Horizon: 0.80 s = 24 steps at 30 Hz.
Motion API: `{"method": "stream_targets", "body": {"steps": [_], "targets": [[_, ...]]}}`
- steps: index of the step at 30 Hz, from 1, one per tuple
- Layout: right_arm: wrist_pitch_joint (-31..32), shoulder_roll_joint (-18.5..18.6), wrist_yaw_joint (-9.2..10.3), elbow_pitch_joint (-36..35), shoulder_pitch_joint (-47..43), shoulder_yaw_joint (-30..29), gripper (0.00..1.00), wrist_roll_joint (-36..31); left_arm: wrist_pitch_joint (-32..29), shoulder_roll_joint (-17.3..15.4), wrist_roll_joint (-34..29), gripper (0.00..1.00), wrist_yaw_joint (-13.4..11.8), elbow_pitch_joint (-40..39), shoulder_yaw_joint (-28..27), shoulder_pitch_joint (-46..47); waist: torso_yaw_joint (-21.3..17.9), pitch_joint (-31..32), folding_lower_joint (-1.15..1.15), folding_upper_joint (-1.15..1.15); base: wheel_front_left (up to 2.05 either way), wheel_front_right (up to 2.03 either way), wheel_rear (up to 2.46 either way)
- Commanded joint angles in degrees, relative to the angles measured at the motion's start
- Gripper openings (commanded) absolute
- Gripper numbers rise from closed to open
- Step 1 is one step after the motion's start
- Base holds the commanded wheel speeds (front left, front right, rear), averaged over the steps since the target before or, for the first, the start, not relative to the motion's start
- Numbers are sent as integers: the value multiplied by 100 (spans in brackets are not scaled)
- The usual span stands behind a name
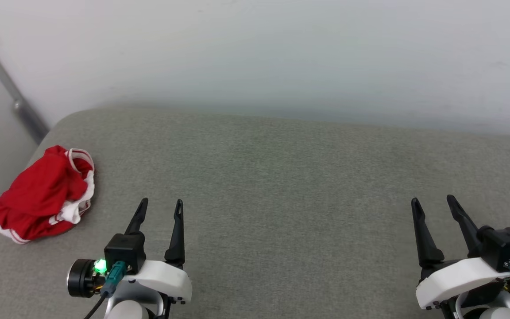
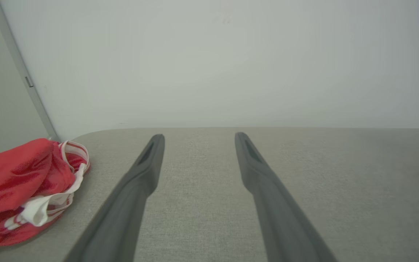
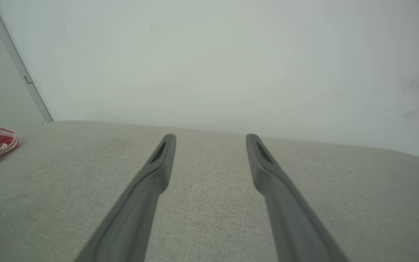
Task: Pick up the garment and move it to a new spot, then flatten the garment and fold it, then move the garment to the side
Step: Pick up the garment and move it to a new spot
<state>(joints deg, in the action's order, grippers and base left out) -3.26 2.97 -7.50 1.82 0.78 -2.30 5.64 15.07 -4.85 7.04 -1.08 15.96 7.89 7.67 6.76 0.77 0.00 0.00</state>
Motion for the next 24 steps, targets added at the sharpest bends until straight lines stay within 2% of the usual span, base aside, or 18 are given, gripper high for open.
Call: {"method": "stream_targets", "body": {"steps": [1, 7, 14, 19, 24], "targets": [[1, -13, 2, -36, 11, 38, 100, 52, 15, -18, 16, 100, -33, 15, -51, 90, 266, -26, 0, 0, 0, 0, 0], [4, -11, 2, -129, 50, 162, 100, 72, 15, -87, 83, 100, -82, 60, -272, 77, 932, -56, 0, 0, 0, 0, 0], [40, -11, 2, -255, 105, 341, 100, 54, 15, -158, 157, 100, -103, 4, -547, -34, 1517, -89, 0, 0, 0, 0, 0], [102, -11, 2, -311, 108, 407, 100, -47, 15, -180, 200, 100, -85, -32, -651, -76, 1772, -136, 0, 0, 0, 0, 0], [149, -10, 2, -350, 126, 432, 100, -144, 15, -186, 196, 100, -107, -53, -719, -56, 1847, -200, 0, 0, 0, 0, 0]]}}
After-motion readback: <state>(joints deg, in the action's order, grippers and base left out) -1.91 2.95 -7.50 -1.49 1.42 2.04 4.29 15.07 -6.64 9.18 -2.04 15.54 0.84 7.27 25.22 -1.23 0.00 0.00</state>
